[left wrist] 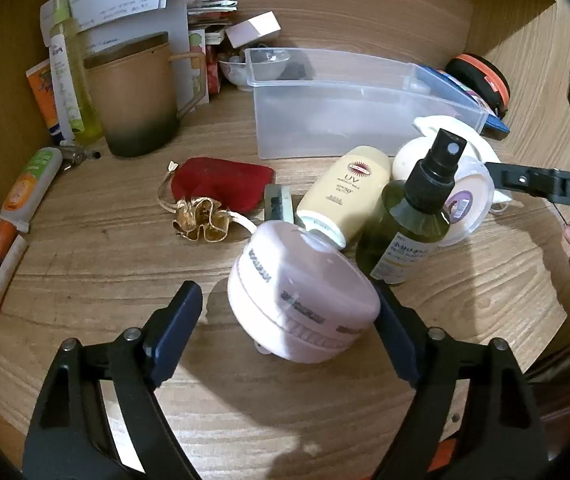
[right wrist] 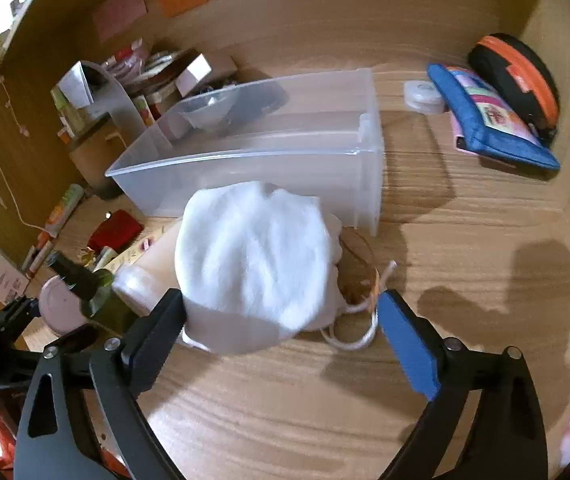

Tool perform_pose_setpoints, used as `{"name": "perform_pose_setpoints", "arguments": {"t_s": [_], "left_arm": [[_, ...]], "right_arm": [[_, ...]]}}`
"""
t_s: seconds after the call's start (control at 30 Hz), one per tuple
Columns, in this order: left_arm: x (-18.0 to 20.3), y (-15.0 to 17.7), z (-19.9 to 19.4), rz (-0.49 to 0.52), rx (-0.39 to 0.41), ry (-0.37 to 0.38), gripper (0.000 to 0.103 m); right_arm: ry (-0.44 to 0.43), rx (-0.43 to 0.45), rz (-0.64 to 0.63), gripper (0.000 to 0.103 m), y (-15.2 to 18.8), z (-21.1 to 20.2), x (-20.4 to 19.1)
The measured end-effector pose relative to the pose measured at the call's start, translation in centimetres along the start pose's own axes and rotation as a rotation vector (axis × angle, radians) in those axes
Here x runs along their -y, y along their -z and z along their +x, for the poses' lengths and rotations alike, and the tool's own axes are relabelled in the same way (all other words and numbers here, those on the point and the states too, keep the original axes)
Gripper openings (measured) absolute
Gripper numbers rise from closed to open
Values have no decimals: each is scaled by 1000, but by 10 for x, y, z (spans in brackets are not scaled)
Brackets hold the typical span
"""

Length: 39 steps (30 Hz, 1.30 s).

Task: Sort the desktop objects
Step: 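Lift the pink round container with the left tool while the right tool lifts the white cloth bag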

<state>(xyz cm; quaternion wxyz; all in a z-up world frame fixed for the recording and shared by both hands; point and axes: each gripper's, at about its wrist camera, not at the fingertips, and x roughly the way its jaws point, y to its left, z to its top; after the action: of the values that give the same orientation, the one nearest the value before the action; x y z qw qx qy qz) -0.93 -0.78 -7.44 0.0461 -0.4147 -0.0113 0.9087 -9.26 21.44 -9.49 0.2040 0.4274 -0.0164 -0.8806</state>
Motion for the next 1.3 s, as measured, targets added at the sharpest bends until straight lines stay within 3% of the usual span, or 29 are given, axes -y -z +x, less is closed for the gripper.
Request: {"name": "perform_pose_setpoints", "arguments": {"t_s": [0.33,0.43,0.57,0.73,1.0,1.3], "left_arm": [[-1,-3,9,-8,-6,-10,69],[0,-3,8,-3,-3,-12,62],[-1,-3,7,0,3,-12,62],[-6,-5,1,-6,26,-19,61],[-14,-11,-15,-26,72,-27,61],[-20,-19,-29,-72,108,-12,61]], "right_arm": [[-56,-91,-28,63,-12,34,-2],[-50,-83,-48,56,-11,35,-7],[-30,-53,-83,45,-8,29,-13],[-15,-28,-90,40,-4,19,-17],[-117,4,-10,39,-4,-7,-5],[-143,71,-11,38,-2,-43,-4]]}}
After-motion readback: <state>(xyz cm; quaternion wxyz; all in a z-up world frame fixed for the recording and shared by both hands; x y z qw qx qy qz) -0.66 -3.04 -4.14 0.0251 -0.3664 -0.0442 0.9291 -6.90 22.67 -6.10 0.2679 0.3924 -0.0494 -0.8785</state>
